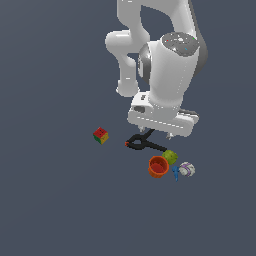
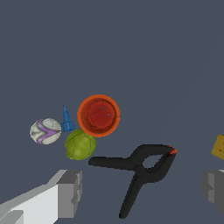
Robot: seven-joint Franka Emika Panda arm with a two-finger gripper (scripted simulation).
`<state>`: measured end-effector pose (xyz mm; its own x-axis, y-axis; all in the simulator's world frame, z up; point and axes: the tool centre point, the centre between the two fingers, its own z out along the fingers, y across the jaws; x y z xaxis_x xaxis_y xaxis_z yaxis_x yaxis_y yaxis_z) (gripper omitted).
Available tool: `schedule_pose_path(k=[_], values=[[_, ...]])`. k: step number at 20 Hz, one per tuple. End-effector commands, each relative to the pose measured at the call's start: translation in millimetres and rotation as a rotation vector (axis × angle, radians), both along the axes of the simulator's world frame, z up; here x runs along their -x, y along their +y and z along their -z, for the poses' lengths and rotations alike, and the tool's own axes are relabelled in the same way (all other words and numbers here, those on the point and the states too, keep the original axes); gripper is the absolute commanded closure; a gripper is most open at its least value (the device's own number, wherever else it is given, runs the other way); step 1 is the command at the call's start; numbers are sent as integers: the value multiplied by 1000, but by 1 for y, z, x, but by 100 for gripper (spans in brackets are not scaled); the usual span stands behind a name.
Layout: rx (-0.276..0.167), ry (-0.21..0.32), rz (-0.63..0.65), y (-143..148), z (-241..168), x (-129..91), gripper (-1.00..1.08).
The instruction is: Pick up a designated object from a clutter of objects.
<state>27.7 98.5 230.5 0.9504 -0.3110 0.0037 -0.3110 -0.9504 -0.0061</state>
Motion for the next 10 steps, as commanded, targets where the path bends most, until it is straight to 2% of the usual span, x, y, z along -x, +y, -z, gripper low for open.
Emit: schedule_pose_path(k=[1,10], values=[[1,0,47,9,11,-2,-92],[4,2,210,42,52,-5,-92]])
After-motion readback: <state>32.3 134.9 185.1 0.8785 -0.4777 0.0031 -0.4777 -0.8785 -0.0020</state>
